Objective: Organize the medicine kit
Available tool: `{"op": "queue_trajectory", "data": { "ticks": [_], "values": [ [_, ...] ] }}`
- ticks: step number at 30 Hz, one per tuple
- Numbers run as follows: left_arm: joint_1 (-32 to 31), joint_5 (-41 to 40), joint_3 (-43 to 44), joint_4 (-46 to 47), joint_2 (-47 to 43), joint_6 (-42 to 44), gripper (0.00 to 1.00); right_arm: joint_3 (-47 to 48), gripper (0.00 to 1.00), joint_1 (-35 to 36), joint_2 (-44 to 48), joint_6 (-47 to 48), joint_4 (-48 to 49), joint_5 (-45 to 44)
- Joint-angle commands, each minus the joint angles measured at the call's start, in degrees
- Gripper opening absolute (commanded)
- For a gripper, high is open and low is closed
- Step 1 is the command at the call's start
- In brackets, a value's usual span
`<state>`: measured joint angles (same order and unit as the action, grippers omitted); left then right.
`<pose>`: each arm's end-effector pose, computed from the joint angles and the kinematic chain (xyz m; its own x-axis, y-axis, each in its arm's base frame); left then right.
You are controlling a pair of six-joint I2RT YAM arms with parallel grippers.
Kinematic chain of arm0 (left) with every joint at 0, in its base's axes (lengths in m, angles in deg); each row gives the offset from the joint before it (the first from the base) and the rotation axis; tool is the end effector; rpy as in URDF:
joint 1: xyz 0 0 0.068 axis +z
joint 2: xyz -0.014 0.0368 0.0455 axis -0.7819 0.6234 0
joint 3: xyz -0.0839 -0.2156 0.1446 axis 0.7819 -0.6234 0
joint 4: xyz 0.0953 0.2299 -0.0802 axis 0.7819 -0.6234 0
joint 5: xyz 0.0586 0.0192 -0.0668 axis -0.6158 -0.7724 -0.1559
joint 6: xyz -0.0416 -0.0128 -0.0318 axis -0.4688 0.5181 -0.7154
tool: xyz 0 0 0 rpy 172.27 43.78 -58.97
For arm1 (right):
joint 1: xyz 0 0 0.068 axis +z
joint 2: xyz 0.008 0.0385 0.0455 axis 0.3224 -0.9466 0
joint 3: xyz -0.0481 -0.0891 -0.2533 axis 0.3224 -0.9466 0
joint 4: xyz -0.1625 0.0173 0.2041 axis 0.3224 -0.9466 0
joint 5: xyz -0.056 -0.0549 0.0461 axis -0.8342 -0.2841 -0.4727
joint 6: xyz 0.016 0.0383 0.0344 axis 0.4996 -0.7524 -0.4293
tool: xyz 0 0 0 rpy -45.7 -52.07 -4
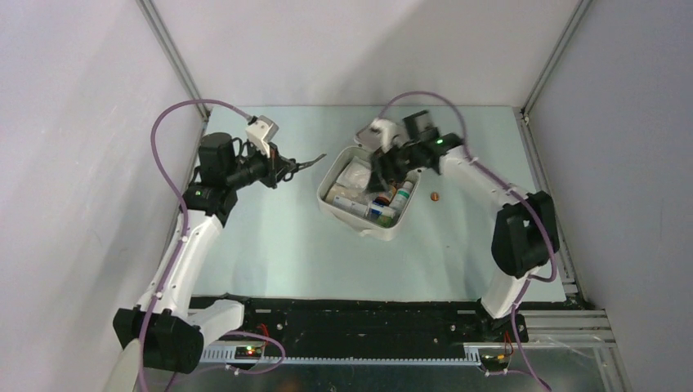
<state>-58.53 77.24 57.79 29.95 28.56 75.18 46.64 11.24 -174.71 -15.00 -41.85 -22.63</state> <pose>0.2350 -0.0491 0.3544 -0.3025 0.1263 -0.9447 0.6488 0.7534 -0.1070 0.3231 0.2122 0.2834 -0.4794 -0.5013 -0.7203 -0.8705 0.3761 0.3176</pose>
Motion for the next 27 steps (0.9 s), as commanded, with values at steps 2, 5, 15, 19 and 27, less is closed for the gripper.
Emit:
{"op": "queue_trajectory", "data": {
  "ticks": [2, 5, 15, 19, 27],
  "values": [
    [0.54, -0.65, 6.58, 1.77, 2.18, 1.46, 0.00, 2.60, 0.80, -17.90, 2.57, -20.39, 8.15, -1.00],
    [0.57, -2.33, 8.87, -0.02, 3.89, 2.00, 0.00, 3.10, 0.85, -24.63, -2.56, -29.73, 9.74, -1.14],
    [0.56, -7.50, 18.08, -11.50, 10.06, 10.61, 0.00, 9.03, 0.99, -34.69, -18.66, -42.55, 13.17, -0.06],
    [0.54, -10.26, 19.70, -14.96, 10.69, 14.21, 0.00, 10.13, 0.99, -35.23, -24.19, -48.00, 19.98, 7.00],
    [0.59, -13.68, 22.51, -18.10, 12.01, 17.21, 0.00, 10.76, 0.80, -35.22, -28.92, -56.56, 44.51, 28.53]
  ]
}}
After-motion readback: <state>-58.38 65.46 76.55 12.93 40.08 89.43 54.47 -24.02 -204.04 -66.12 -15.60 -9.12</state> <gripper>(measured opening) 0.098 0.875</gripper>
